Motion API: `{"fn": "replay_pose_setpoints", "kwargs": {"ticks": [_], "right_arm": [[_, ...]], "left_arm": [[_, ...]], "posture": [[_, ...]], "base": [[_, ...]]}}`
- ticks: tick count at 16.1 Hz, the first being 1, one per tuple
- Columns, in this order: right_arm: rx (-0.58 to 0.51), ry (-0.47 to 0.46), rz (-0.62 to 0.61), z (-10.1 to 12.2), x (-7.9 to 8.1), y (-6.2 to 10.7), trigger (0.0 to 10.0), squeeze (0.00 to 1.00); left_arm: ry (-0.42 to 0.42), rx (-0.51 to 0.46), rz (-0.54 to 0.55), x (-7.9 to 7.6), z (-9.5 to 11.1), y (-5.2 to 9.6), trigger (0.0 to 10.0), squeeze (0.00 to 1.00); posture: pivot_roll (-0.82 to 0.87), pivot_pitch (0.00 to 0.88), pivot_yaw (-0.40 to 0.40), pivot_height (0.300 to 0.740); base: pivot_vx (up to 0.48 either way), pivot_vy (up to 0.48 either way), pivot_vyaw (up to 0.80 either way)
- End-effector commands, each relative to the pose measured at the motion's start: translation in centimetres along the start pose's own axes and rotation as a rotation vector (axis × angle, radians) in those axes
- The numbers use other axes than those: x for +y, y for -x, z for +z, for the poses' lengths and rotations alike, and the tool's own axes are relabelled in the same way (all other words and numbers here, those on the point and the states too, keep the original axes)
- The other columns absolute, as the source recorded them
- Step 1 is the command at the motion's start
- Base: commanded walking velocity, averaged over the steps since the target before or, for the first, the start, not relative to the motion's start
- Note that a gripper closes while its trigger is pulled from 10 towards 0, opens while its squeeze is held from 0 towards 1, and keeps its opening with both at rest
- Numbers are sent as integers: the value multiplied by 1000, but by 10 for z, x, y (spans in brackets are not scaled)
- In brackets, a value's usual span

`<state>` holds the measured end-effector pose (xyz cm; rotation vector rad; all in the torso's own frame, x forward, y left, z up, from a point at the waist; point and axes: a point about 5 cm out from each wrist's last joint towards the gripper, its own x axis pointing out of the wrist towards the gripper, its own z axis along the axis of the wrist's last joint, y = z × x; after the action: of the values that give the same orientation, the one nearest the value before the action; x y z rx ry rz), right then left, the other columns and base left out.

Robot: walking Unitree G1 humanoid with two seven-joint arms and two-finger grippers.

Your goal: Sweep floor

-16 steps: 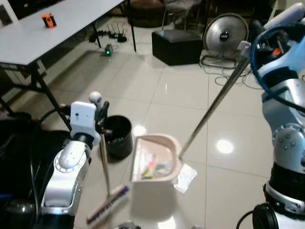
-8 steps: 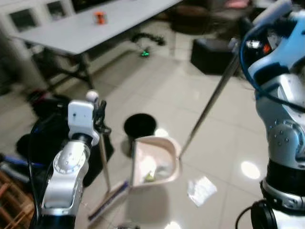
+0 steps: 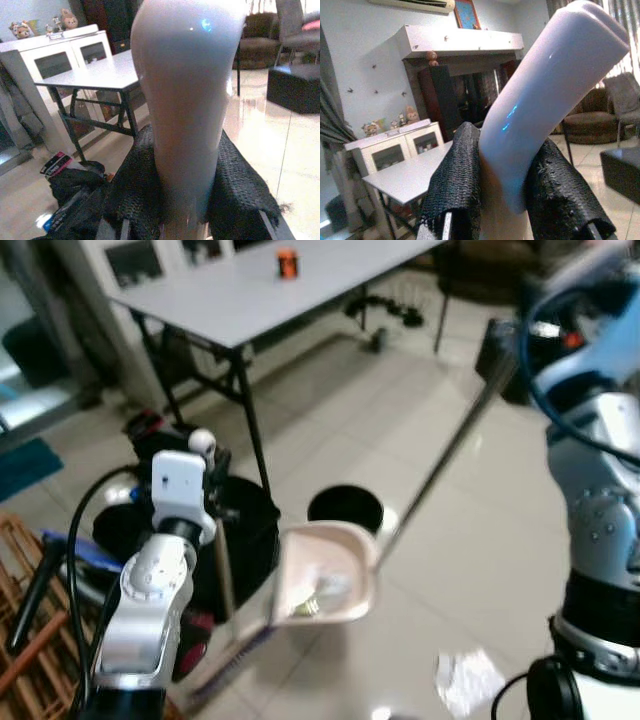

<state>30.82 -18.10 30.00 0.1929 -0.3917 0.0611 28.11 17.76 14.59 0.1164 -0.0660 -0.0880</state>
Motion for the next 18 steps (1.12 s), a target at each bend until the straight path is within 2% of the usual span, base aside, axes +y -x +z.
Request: {"fn": "replay_pose_setpoints", "kwargs": {"ticks": [1,3,10,18], "right_arm": [[-59,-19,38,11,10,0,10000,0],[-55,-20,26,12,7,0,10000,0],[-62,-29,17,14,5,-2,10000,0],[-85,-54,-27,16,-4,-2,10000,0]], "left_arm": [[-33,-33,17,7,9,-1,10000,0],[-31,-35,13,5,9,-2,10000,0],[-28,-31,7,4,7,-1,10000,0],[-33,-26,11,5,6,0,10000,0]], "posture": [[-66,6,55,740],[-69,7,55,740],[-72,4,55,740],[-66,5,49,740]], "base": [[368,0,0],[369,0,-306],[371,0,-800],[370,0,0]]}}
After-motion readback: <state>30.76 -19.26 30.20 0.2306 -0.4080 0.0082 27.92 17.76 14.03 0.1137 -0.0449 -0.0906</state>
